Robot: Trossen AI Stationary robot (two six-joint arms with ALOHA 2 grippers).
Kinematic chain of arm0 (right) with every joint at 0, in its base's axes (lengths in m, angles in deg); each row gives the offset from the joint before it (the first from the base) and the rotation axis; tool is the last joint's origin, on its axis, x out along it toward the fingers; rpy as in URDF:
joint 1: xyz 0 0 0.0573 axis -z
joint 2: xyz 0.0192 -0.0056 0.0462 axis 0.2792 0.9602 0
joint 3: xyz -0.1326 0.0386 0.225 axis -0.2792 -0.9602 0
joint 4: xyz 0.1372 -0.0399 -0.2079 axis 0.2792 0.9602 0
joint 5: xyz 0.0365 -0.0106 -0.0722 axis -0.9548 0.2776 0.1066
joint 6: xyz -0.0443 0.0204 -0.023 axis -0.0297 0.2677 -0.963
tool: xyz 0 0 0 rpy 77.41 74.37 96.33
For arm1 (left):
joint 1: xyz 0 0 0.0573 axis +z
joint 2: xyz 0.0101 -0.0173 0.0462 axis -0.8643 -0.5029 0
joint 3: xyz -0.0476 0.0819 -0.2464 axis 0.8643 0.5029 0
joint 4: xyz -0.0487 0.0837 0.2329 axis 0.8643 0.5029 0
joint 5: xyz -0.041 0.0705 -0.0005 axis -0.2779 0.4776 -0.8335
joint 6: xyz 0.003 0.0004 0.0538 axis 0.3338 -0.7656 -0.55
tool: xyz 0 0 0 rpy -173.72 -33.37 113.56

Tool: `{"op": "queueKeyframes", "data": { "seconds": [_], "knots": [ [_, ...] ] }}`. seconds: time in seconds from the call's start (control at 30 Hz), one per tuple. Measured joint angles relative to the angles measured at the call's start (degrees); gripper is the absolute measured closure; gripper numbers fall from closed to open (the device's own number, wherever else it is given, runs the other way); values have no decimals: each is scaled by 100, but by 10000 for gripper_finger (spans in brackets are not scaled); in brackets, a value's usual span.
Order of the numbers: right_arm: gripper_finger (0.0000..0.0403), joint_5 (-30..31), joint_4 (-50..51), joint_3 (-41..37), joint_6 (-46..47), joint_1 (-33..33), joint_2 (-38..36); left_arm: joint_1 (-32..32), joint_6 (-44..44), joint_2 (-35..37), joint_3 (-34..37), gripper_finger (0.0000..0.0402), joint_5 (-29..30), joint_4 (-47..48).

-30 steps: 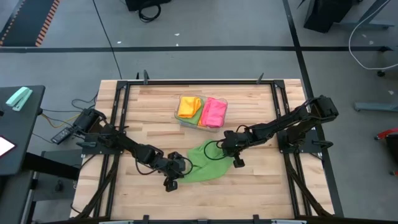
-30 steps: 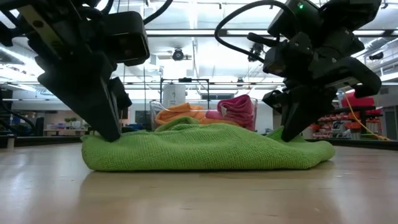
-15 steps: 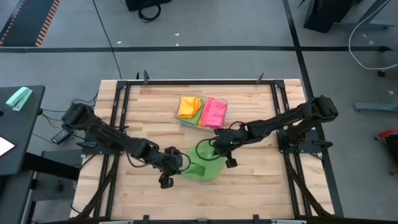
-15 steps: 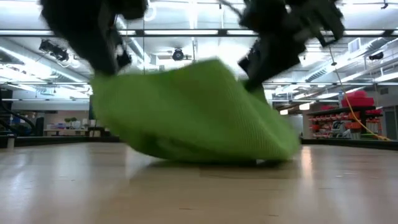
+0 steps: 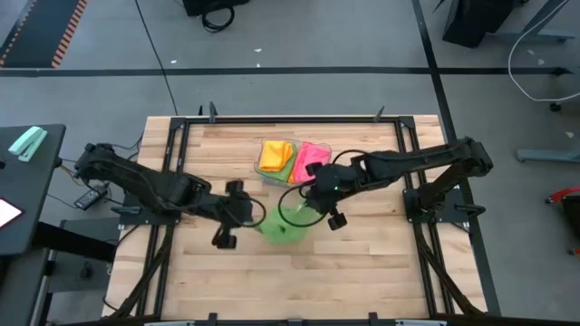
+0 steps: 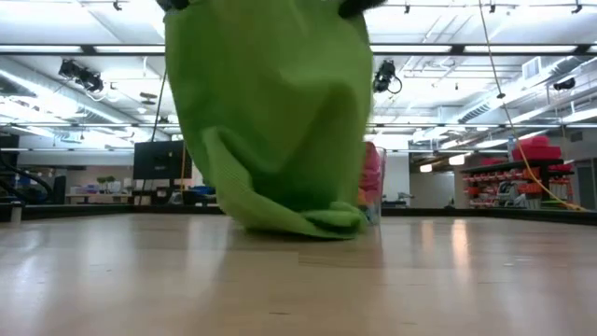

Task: Fold microfiber towels
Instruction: Fold the green microfiber cloth

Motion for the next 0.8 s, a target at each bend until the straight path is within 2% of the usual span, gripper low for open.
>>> {"op": "queueKeyframes", "data": {
  "seconds": [0.23,0.37,0.47,0.6,0.7,0.8],
  "knots": [
    [382,1466,148,628,-1105,233,-2,187,-499,44,-953,397,1912,1704],
    [382,2052,148,982,-1676,541,-2,347,-861,44,-1516,393,2629,2231],
    [382,2204,136,1371,-1913,751,0,460,-1291,44,-2000,395,2832,2295],
    [382,2045,274,1810,-1964,831,-5,453,-1430,47,-2517,395,2849,2301],
    [382,1498,638,1905,-1610,707,-11,281,-1192,43,-2540,391,2489,2327],
    [385,948,1133,1769,-1078,480,-9,38,-683,39,-2278,395,2026,2324]
  ]
}}
